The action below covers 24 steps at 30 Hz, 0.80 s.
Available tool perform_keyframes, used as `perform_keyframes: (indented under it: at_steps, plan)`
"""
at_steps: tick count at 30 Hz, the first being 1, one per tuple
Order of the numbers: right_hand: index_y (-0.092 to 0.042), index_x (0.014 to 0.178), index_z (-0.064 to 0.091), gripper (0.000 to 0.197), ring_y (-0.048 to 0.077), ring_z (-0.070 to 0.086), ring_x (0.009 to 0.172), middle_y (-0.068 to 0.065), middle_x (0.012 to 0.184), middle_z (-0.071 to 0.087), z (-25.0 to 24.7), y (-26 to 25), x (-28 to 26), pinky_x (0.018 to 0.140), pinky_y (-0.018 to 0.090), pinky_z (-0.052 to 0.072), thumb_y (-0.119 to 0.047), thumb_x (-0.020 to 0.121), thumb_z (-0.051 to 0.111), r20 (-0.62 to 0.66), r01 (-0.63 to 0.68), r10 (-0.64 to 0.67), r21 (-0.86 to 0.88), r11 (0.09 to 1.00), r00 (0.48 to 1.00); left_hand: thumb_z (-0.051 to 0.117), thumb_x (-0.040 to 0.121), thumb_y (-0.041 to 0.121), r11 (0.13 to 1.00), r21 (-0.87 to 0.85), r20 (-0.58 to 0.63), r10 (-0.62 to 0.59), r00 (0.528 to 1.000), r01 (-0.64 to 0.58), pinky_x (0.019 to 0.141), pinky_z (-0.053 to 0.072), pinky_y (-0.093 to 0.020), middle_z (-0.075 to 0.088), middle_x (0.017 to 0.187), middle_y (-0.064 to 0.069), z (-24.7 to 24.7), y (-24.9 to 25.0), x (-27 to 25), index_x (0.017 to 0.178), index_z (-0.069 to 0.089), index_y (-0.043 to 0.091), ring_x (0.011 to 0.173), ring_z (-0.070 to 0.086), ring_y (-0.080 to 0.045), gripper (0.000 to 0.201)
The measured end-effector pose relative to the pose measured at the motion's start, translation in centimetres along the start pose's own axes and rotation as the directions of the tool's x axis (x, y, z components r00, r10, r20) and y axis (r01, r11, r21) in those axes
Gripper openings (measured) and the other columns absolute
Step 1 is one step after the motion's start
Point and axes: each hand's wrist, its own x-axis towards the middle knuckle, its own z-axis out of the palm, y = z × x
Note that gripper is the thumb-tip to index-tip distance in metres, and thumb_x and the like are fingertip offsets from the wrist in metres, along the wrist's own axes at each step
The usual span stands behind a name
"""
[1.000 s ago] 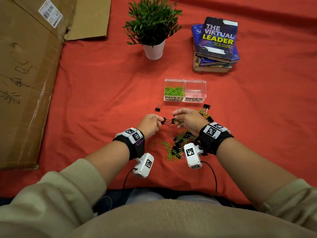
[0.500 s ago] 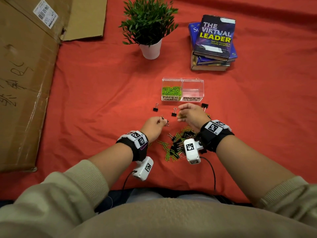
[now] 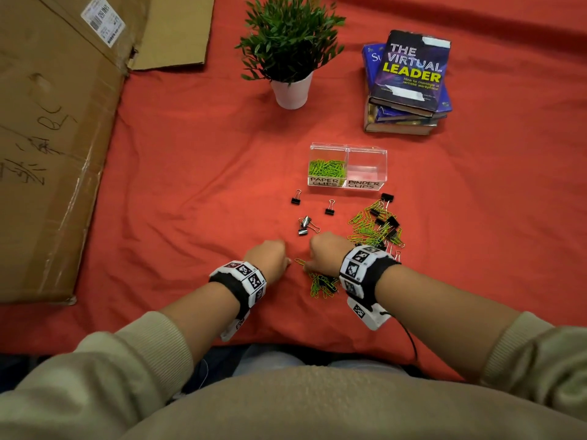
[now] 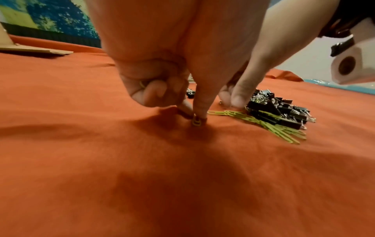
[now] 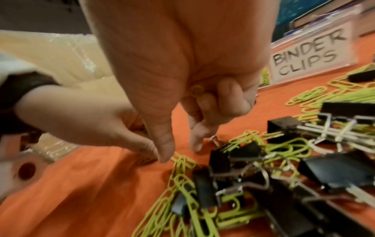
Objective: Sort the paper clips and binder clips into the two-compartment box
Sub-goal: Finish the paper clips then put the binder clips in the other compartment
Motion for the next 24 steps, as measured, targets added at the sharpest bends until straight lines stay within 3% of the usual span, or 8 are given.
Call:
perform_keyframes:
  at_steps: [4,7,11,13,16,18,21,24]
  plan:
    - [-0.004,0.11,0.059,0.032,0.035,0.062,0.105,0.016,0.116,0.062,0.6,-0.9,-0.3,0.08,0.039,0.051,-0.026,0.087,0.06,-0.009,0.047,-0.05,-0.173,0.984,0.999,0.05,0.093,0.032,0.999,-0.042,0.007,0.02,1.0,-0.02,0.084,0.048,-0.041,0.063,0.113,-0.016,0.6,-0.3,-0.2,0.104,0.055,0.006,0.106,0.06,-0.036,0.028]
    - [-0.003,0.109,0.061,0.024,0.035,0.062,0.106,0.017,0.115,0.063,1.2,-1.5,-0.4,0.082,0.04,0.051,-0.013,0.09,0.05,0.013,0.063,-0.061,-0.198,0.978,0.998,0.046,0.094,0.028,0.995,-0.085,0.026,0.046,0.999,-0.043,0.082,0.046,-0.04,0.062,0.111,-0.02,0.9,-0.4,-0.3,0.103,0.053,0.003,0.104,0.059,-0.038,0.027]
    - [-0.002,0.106,0.062,0.023,0.035,0.063,0.103,0.017,0.112,0.065,1.8,-1.8,-0.6,0.08,0.039,0.051,-0.009,0.089,0.048,0.024,0.076,-0.073,-0.194,0.978,0.997,0.046,0.094,0.02,0.971,-0.232,0.024,0.063,0.998,-0.055,0.08,0.043,-0.038,0.064,0.103,-0.022,-0.3,-0.2,0.0,0.098,0.053,0.002,0.098,0.059,-0.037,0.021]
    - [-0.001,0.101,0.063,0.022,0.035,0.064,0.099,0.018,0.106,0.066,1.9,-1.4,-0.7,0.079,0.037,0.052,-0.012,0.086,0.051,0.005,0.072,-0.072,-0.121,0.99,0.997,0.046,0.094,0.016,0.953,-0.299,-0.016,0.05,0.999,-0.053,0.081,0.042,-0.037,0.064,0.102,-0.022,-1.6,0.2,0.5,0.095,0.052,0.005,0.098,0.059,-0.036,0.012]
    - [-0.003,0.085,0.067,0.015,0.03,0.066,0.086,0.014,0.09,0.07,1.8,0.2,-0.4,0.073,0.031,0.051,-0.015,0.081,0.058,-0.043,0.04,-0.031,0.224,0.974,0.999,0.043,0.094,0.01,0.912,-0.405,-0.076,0.039,0.996,-0.067,0.078,0.042,-0.03,0.065,0.104,-0.018,-4.6,1.2,1.6,0.099,0.053,0.008,0.097,0.061,-0.032,0.011]
    - [-0.008,0.076,0.068,0.008,0.018,0.064,0.071,0.005,0.077,0.069,0.9,1.8,-0.5,0.065,0.024,0.047,-0.013,0.081,0.064,-0.088,0.01,0.041,0.515,0.857,0.995,0.04,0.095,0.009,0.892,-0.443,-0.113,0.047,0.992,-0.093,0.074,0.041,-0.027,0.066,0.106,-0.017,-6.8,2.4,2.7,0.106,0.055,0.006,0.097,0.061,-0.032,0.018]
    - [-0.005,0.086,0.073,0.01,0.0,0.057,0.052,0.001,0.079,0.071,-1.2,4.7,-1.2,0.053,0.017,0.047,-0.014,0.083,0.067,-0.079,-0.037,0.186,0.836,0.548,0.979,0.036,0.097,0.008,0.893,-0.424,-0.173,0.086,0.981,-0.153,0.074,0.04,-0.028,0.063,0.105,-0.015,-9.8,4.8,4.9,0.11,0.054,0.005,0.096,0.059,-0.029,0.022]
    - [-0.006,0.097,0.071,0.015,0.003,0.045,0.046,0.004,0.086,0.067,-3.1,7.9,-1.6,0.04,0.015,0.036,-0.012,0.087,0.061,0.023,-0.074,0.241,0.976,0.207,0.97,0.036,0.095,0.002,0.925,-0.318,-0.199,0.15,0.968,-0.209,0.074,0.039,-0.028,0.062,0.108,-0.015,-11.9,7.5,7.8,0.111,0.054,0.004,0.099,0.058,-0.03,0.024]
